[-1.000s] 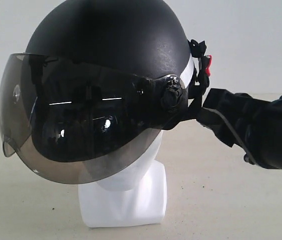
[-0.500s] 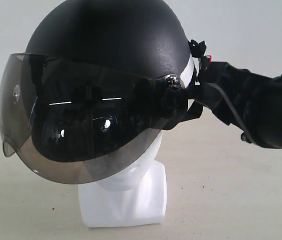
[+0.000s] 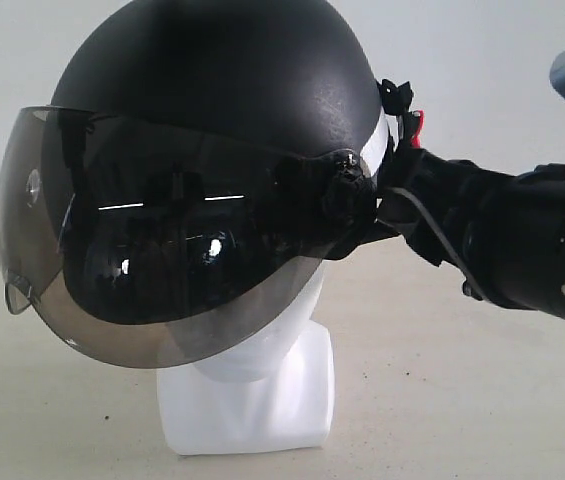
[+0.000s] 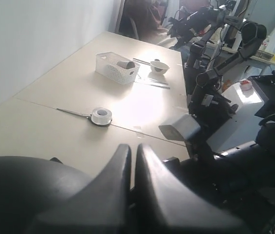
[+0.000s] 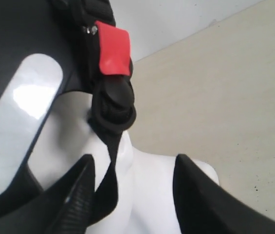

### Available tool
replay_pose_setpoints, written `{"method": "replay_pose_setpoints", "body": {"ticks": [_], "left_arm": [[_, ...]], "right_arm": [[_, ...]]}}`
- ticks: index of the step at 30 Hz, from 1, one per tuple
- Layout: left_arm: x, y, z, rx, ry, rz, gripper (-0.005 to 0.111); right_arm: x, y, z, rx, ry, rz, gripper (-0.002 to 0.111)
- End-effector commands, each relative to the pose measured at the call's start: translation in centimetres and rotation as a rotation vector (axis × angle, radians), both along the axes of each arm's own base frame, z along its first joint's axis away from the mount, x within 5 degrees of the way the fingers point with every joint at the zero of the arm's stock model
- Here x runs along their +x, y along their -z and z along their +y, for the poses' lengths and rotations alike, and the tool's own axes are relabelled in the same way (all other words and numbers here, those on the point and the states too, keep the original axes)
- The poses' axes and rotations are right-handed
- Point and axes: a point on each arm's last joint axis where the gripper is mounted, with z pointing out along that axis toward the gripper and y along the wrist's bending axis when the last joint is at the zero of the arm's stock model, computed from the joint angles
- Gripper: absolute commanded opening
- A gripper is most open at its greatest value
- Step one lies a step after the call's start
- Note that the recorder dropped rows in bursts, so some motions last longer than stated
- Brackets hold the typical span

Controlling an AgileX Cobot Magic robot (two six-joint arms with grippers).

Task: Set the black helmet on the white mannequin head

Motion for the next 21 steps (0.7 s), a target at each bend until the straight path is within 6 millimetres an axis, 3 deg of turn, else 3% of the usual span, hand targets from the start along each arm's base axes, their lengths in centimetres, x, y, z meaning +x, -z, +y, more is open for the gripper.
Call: {"method": "replay_pose_setpoints", "body": {"ticks": [1, 8, 17, 21], "left_arm": [[-0.16, 0.00, -0.05, -0.007, -0.010, 0.018, 0.005], [-0.16, 0.00, -0.05, -0.003, -0.008, 0.002, 0.005], [-0.21, 0.00, -0.06, 0.002, 0.001, -0.016, 0.005], [-0.19, 0.00, -0.06, 0.010, 0.005, -0.051, 0.005]], "right_arm": [[0.38, 0.42, 0.47, -0.013, 0.002, 0.010, 0.047], [0.62, 0.20, 0.34, 0.001, 0.030, -0.015, 0.044], [0.80, -0.09, 0.25, -0.013, 0.037, -0.066, 0.000], [0.95, -0.16, 0.04, -0.020, 0.063, -0.078, 0.000]]}}
